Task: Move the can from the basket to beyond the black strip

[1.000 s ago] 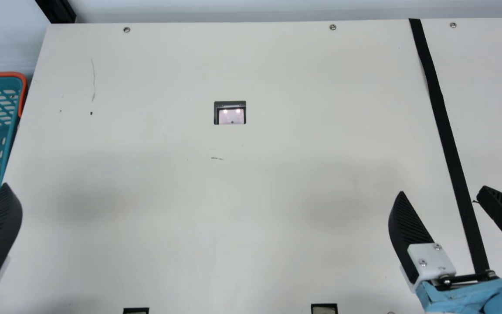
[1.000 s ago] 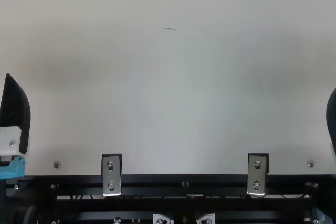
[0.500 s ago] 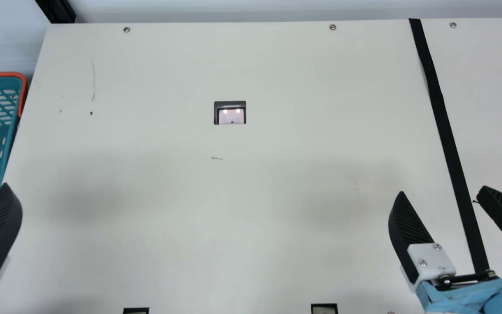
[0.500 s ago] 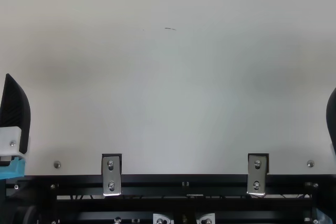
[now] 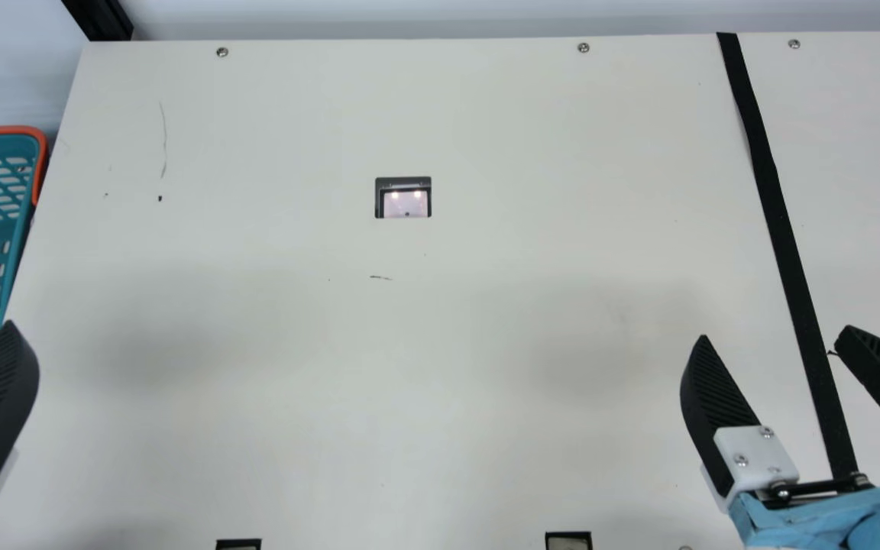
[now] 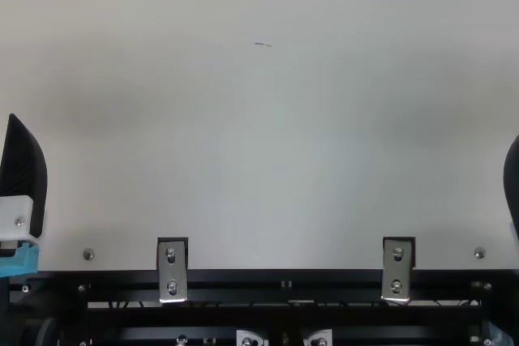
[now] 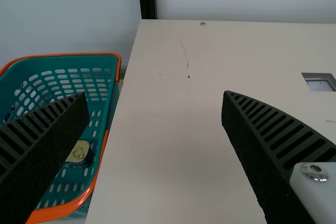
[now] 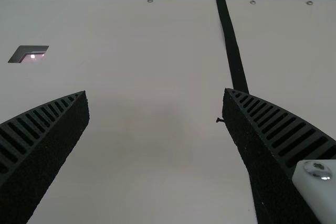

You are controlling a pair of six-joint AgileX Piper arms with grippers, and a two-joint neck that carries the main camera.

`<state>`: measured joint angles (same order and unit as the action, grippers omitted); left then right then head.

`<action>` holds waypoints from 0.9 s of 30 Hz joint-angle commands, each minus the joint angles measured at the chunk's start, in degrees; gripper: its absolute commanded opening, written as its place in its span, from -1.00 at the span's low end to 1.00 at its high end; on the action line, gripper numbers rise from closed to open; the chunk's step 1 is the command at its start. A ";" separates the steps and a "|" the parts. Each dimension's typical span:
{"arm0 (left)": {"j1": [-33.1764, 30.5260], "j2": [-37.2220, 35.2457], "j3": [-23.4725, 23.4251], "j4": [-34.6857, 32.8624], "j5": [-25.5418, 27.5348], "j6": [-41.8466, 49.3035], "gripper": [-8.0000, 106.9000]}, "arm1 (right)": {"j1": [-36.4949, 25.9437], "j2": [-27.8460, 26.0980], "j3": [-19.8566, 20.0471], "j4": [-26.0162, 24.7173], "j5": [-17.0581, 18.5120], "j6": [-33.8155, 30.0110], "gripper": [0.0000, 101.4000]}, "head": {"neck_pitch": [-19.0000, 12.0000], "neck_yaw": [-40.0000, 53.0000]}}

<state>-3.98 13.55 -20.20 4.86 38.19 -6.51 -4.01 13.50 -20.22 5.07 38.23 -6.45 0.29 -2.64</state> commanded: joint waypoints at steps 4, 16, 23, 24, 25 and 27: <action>0.00 0.00 0.00 0.00 0.00 0.00 0.71 | 0.00 0.00 0.00 0.00 0.00 0.00 1.00 | -0.06 0.11; 0.00 0.00 0.00 0.00 0.00 0.00 0.71 | 0.00 0.00 0.00 0.00 0.00 0.00 1.00 | -0.06 0.11; 0.00 0.00 0.00 0.00 0.00 0.00 0.71 | 0.00 0.00 0.00 0.00 0.00 0.00 1.00 | -0.03 0.28; 0.00 0.00 0.00 0.00 0.00 0.00 0.71 | 0.00 0.00 0.00 0.00 0.00 0.00 1.00 | -0.01 0.39; 0.00 0.00 0.00 0.00 0.00 0.00 0.71 | 0.00 0.00 0.00 0.00 0.00 0.00 1.00 | 0.03 0.61; 0.00 0.00 0.00 0.00 0.00 0.00 0.71 | 0.00 0.00 0.00 0.00 0.00 0.00 1.00 | 0.13 1.32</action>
<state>-3.98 13.55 -20.20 4.86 38.19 -6.51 -4.01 13.50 -20.22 5.07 38.23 -6.45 0.59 -2.05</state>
